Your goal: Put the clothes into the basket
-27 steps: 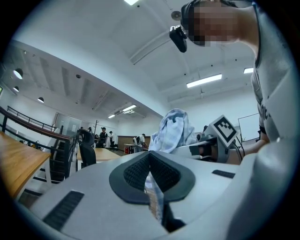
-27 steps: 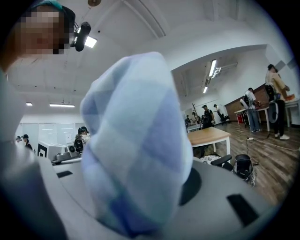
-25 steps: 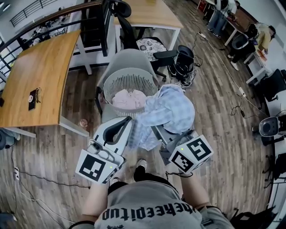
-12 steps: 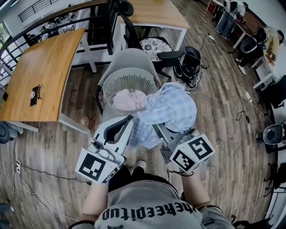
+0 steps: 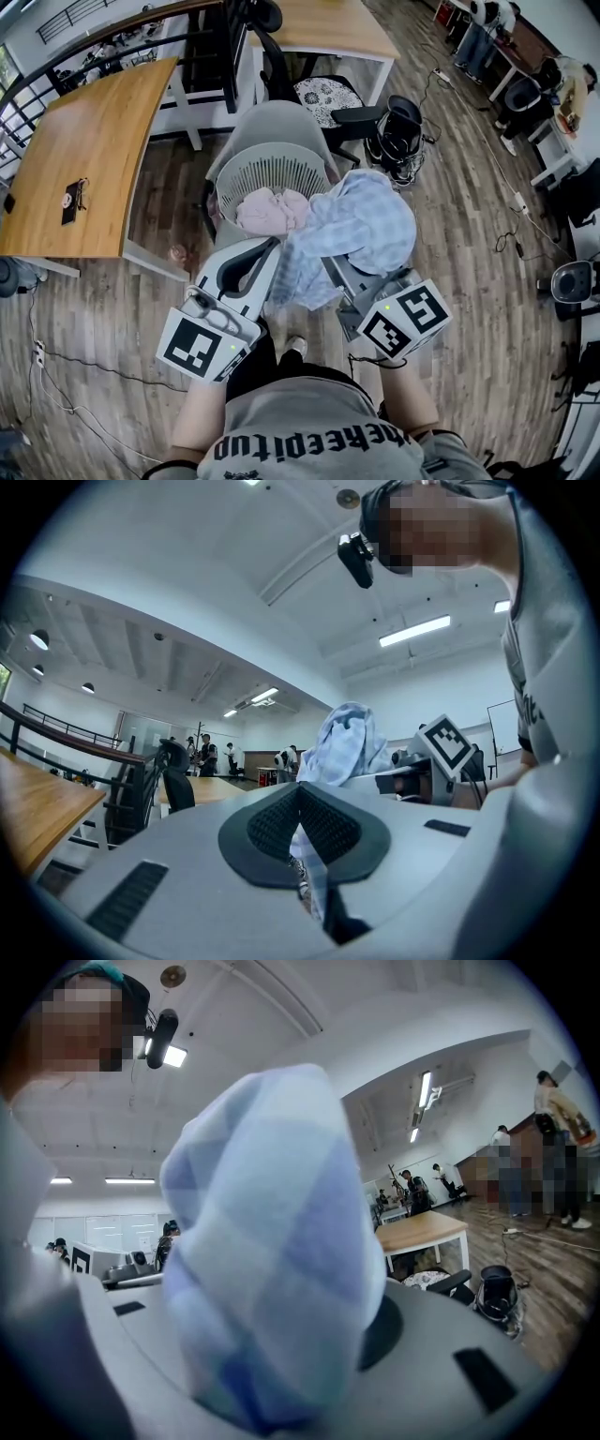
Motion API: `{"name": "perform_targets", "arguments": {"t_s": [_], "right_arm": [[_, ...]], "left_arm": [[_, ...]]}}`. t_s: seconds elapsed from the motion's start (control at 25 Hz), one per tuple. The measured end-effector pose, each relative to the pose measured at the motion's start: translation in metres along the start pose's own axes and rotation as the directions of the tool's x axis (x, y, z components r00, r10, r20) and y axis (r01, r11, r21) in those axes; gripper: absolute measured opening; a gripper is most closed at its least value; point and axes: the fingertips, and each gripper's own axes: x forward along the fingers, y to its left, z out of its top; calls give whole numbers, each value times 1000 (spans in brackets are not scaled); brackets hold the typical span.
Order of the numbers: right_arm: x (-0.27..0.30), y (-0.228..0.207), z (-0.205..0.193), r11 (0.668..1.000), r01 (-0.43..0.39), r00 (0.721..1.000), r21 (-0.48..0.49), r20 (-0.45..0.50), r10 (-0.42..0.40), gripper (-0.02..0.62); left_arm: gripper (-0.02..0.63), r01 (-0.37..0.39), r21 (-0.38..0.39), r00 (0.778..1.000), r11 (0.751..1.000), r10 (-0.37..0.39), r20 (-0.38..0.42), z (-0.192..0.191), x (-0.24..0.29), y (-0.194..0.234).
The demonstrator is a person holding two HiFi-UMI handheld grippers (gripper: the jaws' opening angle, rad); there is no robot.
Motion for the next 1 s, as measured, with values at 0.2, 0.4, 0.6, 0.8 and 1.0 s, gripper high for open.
{"name": "perform_targets", "arguments": {"t_s": [0.2, 0.4, 0.6, 0.8, 1.0], "right_arm": [[14, -4, 3, 1000, 26, 1000, -3, 2, -26, 193], [36, -8, 3, 999, 51, 999, 3, 0, -51, 193], [60, -13, 7, 997, 80, 997, 9, 8, -80, 192], [84, -21, 11, 993, 115, 993, 10, 14, -115, 192], [105, -27, 12, 989, 148, 989, 18, 15, -148, 193]], "left_arm": [[14, 15, 0, 1000, 1000, -15, -4, 0, 4, 17], [14, 28, -8, 1000, 1000, -28, -8, -1, 10, 43], [14, 58, -13, 998, 998, -58, -10, 0, 20, 69], [14, 82, -21, 997, 996, -83, -12, -1, 31, 96], [14, 109, -27, 994, 994, -110, -20, -2, 40, 119]]}}
